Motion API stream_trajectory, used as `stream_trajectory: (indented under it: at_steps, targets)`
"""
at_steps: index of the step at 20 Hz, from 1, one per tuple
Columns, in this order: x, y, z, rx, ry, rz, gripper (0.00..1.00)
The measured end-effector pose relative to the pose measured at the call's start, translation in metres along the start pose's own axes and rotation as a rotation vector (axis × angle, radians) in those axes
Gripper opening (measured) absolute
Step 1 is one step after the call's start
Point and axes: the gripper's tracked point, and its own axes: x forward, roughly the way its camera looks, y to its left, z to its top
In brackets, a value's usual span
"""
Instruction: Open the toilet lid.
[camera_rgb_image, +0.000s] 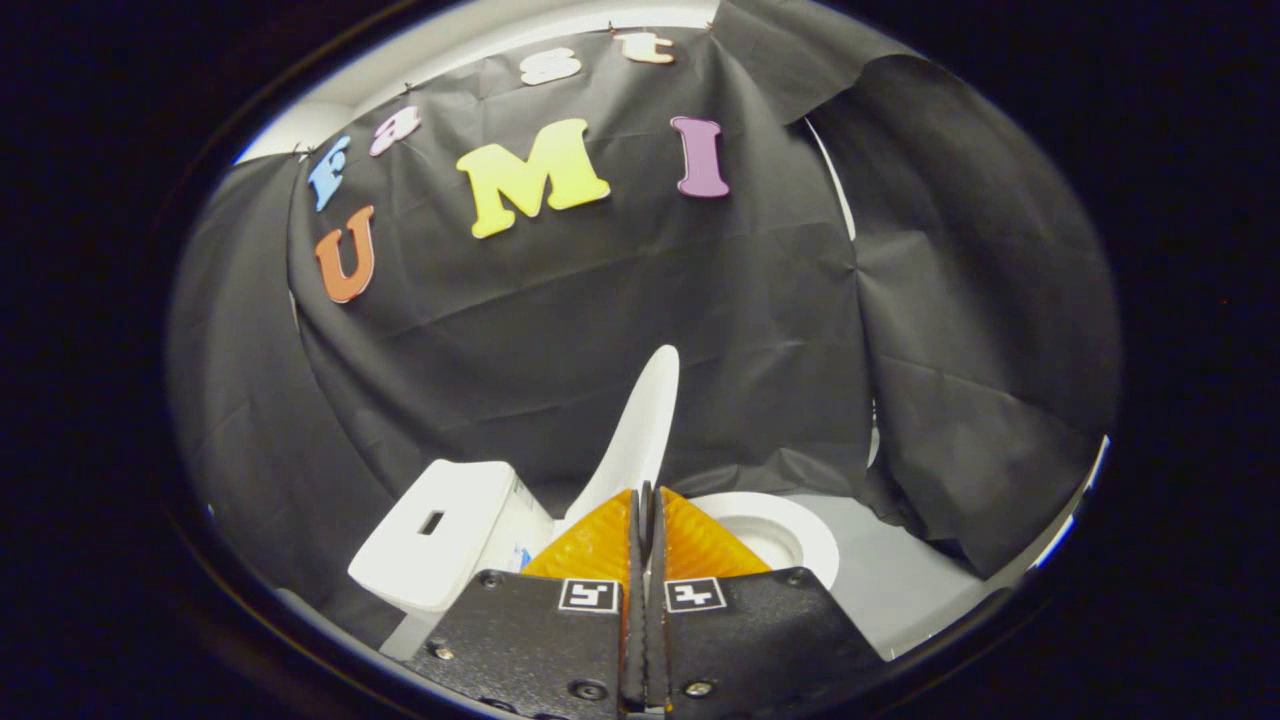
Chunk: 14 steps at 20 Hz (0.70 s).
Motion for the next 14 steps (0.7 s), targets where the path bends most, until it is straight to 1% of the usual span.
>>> stream_trajectory:
  at_steps: [7, 14]
  targets:
    - [-0.005, 0.041, 0.006, -0.071, -0.031, 0.024, 0.04]
    - [-0.009, 0.08, 0.009, -0.182, -0.055, 0.023, 0.04]
